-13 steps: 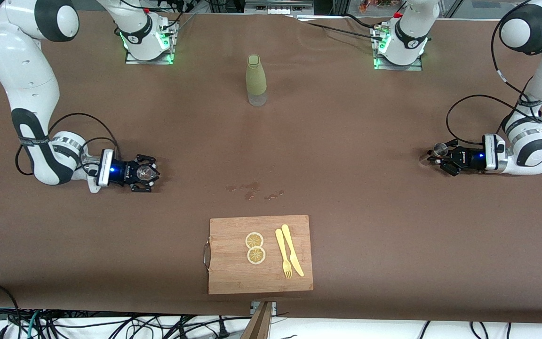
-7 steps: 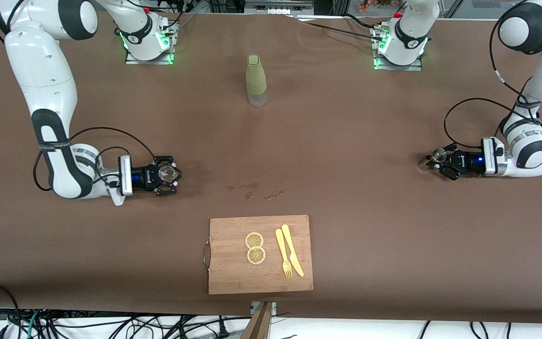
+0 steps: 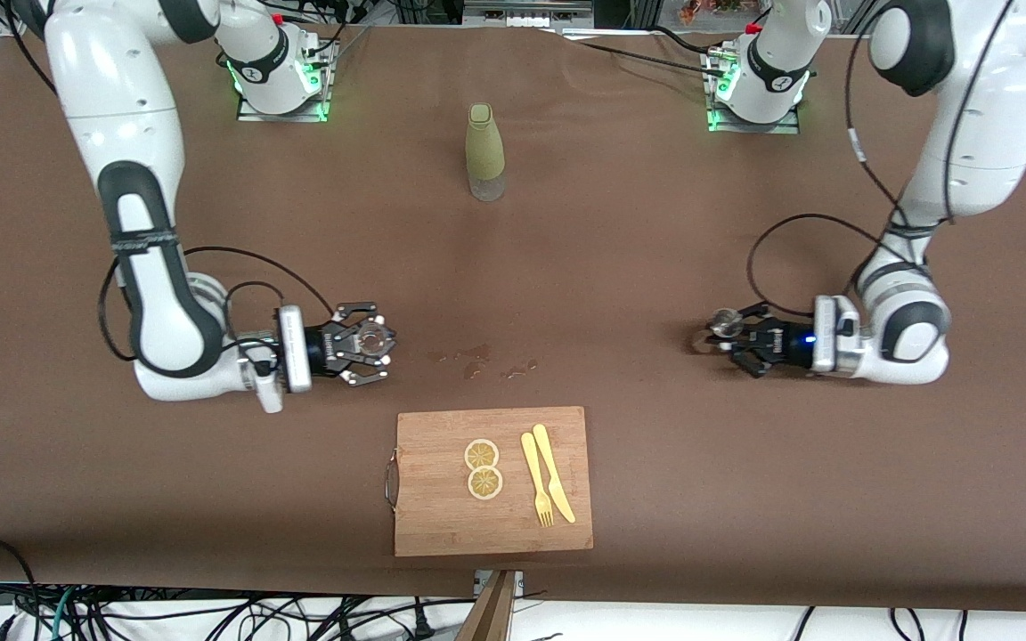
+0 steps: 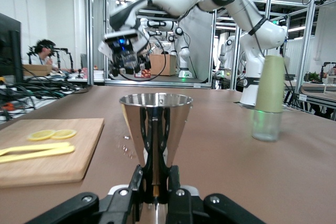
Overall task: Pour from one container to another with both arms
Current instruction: 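Lift the beaker and jigger, bringing both grippers together mid-table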
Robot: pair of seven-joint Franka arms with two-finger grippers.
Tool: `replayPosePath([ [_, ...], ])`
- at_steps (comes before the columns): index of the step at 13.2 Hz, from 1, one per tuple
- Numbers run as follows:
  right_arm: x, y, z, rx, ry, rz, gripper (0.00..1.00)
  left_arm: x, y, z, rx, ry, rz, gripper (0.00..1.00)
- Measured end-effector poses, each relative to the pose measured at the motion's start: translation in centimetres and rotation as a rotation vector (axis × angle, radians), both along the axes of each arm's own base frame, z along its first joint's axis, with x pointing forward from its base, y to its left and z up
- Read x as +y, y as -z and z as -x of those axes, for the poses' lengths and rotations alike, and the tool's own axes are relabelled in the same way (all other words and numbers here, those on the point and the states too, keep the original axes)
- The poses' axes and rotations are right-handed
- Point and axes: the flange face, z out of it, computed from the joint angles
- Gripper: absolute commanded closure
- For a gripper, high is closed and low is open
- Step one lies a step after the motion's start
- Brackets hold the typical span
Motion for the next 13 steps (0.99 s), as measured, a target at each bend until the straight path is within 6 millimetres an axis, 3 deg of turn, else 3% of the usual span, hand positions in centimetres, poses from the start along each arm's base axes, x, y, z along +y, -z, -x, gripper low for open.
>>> replayPosePath([
  [3, 6.5, -1.7, 1.3, 0.112, -0.023, 0.086, 0.92, -9.8, -0.1, 0.0, 0.045, 0.005, 0.002, 1.0],
  [6, 10.1, -2.1, 2.9, 0.17, -0.079, 0.184, 0.92, -16.7, -0.2, 1.0, 0.075, 0.01, 0.005, 1.0],
  [10, 13.7, -2.4, 4.7, 0.165, -0.148, 0.23, 0.92, -20.4, 0.3, 1.8, 0.09, 0.015, -0.036, 1.0],
  [13, 14.8, -2.5, 5.4, 0.2, -0.16, 0.289, 0.92, -22.9, 0.8, 2.4, 0.107, 0.014, -0.051, 1.0],
])
